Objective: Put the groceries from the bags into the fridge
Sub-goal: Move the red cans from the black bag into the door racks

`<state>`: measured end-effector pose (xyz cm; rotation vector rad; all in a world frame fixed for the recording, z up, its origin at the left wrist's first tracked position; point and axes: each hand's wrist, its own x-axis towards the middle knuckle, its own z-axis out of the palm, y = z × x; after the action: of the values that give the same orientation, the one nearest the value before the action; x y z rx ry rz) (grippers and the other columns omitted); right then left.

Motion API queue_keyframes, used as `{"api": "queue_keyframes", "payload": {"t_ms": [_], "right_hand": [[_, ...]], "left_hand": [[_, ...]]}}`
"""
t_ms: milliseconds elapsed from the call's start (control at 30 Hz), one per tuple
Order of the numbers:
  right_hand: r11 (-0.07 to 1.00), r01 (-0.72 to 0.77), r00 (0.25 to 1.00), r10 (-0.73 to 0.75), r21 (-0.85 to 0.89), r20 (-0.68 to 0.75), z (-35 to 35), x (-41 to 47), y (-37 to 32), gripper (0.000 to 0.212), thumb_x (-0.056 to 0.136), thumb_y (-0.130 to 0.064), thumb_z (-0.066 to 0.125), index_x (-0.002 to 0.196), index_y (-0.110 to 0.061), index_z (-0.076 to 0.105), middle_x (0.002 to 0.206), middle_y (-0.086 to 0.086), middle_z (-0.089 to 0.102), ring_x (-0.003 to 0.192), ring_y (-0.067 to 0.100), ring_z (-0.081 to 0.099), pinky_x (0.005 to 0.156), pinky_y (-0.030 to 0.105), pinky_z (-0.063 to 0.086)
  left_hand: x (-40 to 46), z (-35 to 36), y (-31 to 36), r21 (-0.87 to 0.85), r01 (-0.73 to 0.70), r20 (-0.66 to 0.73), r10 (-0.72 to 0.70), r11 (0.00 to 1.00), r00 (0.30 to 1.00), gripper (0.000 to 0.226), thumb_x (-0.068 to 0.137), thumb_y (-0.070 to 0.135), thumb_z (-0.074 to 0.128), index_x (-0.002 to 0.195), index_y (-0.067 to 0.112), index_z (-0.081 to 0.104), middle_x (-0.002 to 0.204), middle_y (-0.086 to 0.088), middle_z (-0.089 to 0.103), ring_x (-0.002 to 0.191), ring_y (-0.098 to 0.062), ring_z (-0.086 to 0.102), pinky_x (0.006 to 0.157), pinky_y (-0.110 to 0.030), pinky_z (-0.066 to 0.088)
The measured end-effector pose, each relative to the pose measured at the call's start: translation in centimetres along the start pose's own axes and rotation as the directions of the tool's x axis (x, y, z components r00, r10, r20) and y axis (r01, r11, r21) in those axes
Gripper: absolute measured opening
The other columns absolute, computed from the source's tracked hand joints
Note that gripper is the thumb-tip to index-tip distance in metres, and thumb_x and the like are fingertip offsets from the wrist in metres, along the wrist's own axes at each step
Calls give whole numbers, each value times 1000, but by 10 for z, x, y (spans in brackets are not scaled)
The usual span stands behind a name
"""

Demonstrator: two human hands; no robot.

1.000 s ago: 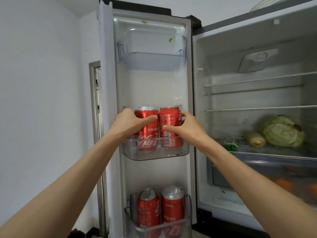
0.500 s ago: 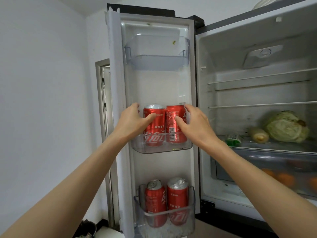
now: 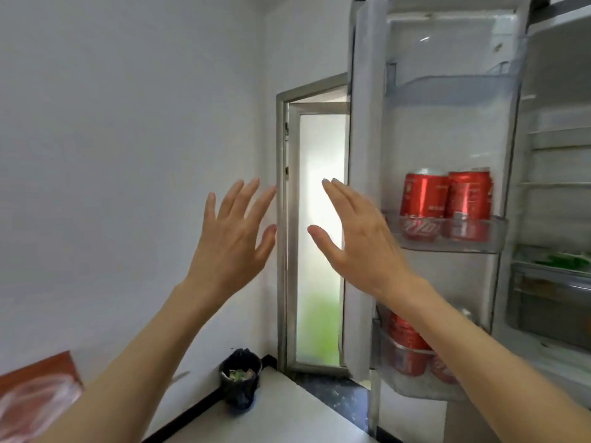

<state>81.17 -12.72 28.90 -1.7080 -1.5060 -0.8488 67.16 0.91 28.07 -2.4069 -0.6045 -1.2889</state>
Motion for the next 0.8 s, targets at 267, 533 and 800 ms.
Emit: {"api": "queue_keyframes", "payload": {"t_ms": [267,533,800], "right_hand": [[946,-40,979,-28,321,204,140,-56,-169,65,91,-51,39,146,-20,25,152,4,30,139,19,28,114,45,25],[924,-82,877,-111,373,468,271,-125,-330,68,88,-54,30,146,-21,25,153,5,28,142,22,23,116,49,18],[885,-98,745,-237,455,623,365,-148,-438,63,94,-43,45,148,-22,21,155,3,20,144,22,14,116,48,15]], "left_hand": [[-178,-41,-146,168,179,234,-216,969,948,57,91,44,24,145,25,22,153,-8,24,142,-30,16,110,-54,5],[-373,-88,-269,294,422,426,-512,858,745,62,88,47,17,146,27,14,157,-4,13,145,-24,5,112,-51,5],[-485,-118,-350,424,573,445,-712,701,543,59,95,48,29,148,24,16,156,-5,14,145,-26,5,114,-52,8]]}}
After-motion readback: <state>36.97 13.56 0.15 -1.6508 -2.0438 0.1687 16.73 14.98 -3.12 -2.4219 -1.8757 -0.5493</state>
